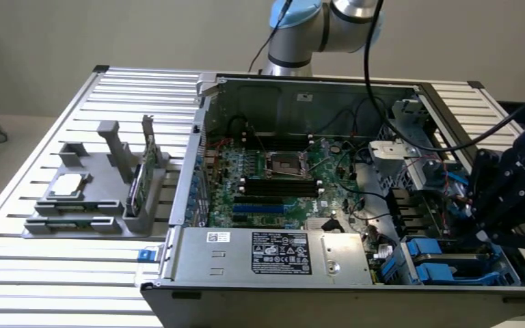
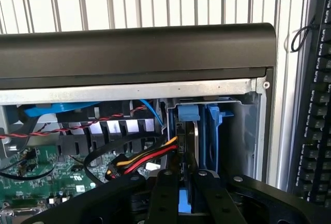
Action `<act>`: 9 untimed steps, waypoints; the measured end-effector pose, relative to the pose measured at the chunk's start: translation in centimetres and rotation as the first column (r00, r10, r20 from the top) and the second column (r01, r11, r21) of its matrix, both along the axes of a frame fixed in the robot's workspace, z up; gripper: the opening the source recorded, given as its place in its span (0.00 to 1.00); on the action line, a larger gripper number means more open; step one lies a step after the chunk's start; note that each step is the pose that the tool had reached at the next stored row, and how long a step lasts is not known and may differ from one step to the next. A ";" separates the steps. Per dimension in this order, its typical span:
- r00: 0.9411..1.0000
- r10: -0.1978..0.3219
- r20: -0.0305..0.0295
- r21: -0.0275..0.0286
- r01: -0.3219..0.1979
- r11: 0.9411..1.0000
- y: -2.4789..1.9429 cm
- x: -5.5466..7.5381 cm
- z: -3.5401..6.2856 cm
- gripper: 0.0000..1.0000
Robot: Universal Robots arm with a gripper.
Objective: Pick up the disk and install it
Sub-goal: 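Insert the first disk wire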
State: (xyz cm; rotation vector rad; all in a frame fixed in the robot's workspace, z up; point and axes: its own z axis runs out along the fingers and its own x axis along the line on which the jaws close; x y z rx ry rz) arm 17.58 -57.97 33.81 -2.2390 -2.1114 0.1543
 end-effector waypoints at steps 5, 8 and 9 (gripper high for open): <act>1.000 0.000 -0.006 -0.002 0.000 1.000 0.00 0.1 -0.15 0.17; 1.000 0.000 -0.010 -0.002 0.000 1.000 0.00 0.1 -0.20 0.17; 1.000 0.000 -0.011 -0.003 0.000 1.000 0.00 0.1 -0.22 0.17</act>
